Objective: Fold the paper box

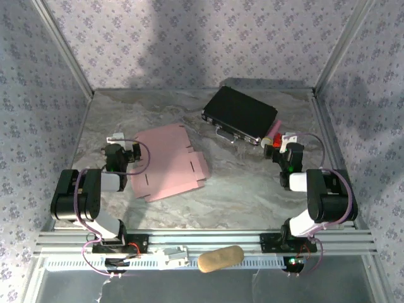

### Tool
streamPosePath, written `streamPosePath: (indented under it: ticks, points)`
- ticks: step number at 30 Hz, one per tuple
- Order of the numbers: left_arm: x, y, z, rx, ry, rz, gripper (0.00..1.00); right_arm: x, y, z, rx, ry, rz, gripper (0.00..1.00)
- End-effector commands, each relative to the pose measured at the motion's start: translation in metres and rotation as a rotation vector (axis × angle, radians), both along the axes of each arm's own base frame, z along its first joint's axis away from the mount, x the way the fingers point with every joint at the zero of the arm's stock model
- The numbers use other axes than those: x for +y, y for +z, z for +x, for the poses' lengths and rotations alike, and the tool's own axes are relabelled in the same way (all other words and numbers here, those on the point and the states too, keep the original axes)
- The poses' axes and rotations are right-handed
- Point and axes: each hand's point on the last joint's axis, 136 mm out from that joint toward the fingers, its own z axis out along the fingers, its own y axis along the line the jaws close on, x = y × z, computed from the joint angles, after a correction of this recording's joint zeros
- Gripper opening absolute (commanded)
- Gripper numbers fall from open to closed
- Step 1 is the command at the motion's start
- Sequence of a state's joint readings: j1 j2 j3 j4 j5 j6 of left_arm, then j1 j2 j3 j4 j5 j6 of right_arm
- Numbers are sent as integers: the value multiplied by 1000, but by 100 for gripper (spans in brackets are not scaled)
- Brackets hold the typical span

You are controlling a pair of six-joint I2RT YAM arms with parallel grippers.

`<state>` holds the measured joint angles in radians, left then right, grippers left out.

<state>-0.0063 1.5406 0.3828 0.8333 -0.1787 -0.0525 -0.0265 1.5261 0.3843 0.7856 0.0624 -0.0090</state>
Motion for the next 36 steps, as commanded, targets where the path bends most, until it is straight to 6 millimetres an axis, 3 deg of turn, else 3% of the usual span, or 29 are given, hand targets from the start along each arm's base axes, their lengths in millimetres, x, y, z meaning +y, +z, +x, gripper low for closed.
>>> streamPosePath:
  ticks: [1,27,30,33,36]
  points:
    - [0,10,6,-29,-8,-4,100,-1,9,5,-21,7,-6,99]
    - [0,11,6,-31,-8,-5,100,-1,10,5,-25,6,-9,99]
    - [-1,11,6,-33,-12,-3,100,-12,17,3,-31,-79,-34,99]
    - [-20,13,4,-47,-93,40,100,-11,27,2,-29,-100,-65,99]
    - [-19,30,-10,-117,-72,57,100,-10,35,-3,-31,-119,-92,99]
